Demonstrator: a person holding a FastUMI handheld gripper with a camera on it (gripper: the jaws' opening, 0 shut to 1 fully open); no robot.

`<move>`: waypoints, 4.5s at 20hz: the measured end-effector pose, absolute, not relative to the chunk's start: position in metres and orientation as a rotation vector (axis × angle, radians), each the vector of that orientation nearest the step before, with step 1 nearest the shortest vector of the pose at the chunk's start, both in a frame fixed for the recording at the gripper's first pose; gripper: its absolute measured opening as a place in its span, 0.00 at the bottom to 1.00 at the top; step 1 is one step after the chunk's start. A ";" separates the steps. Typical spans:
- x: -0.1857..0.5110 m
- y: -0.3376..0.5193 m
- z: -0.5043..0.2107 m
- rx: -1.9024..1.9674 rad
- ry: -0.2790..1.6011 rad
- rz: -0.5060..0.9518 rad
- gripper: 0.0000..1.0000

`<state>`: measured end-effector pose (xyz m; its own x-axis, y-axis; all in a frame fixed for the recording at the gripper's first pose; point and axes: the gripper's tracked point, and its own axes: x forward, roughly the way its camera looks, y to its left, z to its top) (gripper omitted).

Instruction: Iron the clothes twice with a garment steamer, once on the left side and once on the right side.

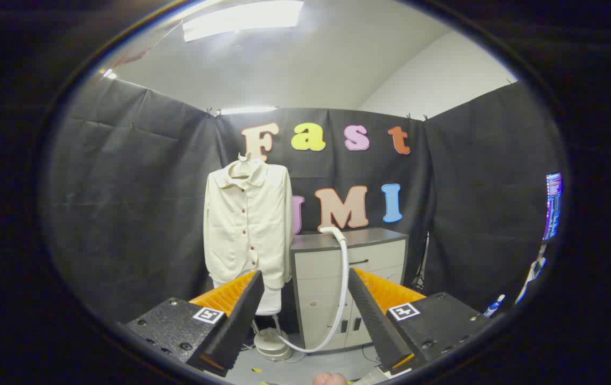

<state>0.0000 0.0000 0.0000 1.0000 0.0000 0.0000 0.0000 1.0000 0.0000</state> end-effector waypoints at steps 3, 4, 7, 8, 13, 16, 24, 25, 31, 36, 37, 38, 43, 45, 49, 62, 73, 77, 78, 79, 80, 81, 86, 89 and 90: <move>0.004 0.006 0.000 0.005 0.001 0.019 0.94; 0.004 0.008 0.001 0.008 0.002 0.027 0.95; 0.006 0.011 0.001 0.012 0.005 0.037 0.94; 0.007 0.007 0.001 0.017 0.011 0.031 0.94; 0.016 0.008 0.004 0.024 0.007 0.033 0.94; 0.021 0.011 0.003 0.025 0.013 0.036 0.95; 0.058 0.023 -0.007 0.014 0.038 0.027 0.94; 0.067 0.026 -0.008 0.017 0.035 0.020 0.95; 0.120 0.037 -0.013 -0.013 0.027 -0.025 0.95; 0.173 0.035 -0.020 -0.031 0.051 -0.035 0.96; 0.187 0.031 -0.020 -0.030 0.051 -0.034 0.97; 0.201 0.026 -0.021 -0.037 0.052 -0.032 0.97; 0.276 -0.003 -0.029 -0.033 0.068 -0.020 0.97; 0.306 -0.020 -0.039 -0.021 0.105 -0.024 0.97; 0.360 -0.046 -0.050 -0.028 0.125 0.001 0.97; 0.534 -0.130 -0.098 -0.035 0.199 -0.023 0.97; 0.622 -0.139 -0.143 -0.035 0.375 -0.017 0.97; 0.626 -0.133 -0.152 -0.040 0.445 -0.007 0.93; 0.625 -0.134 -0.149 -0.052 0.445 -0.016 0.81; 0.629 -0.144 -0.150 -0.060 0.442 -0.048 0.69; 0.626 -0.146 -0.147 -0.049 0.438 -0.055 0.57; 0.629 -0.146 -0.149 -0.048 0.439 -0.059 0.45; 0.620 -0.144 -0.145 -0.071 0.471 -0.031 0.40; 0.600 -0.125 -0.142 0.006 0.461 0.022 0.36; 0.591 -0.119 -0.136 0.016 0.443 0.029 0.36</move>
<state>0.5908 -0.1187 -0.1355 0.9030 0.0311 -0.4285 -0.0241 0.9995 0.0218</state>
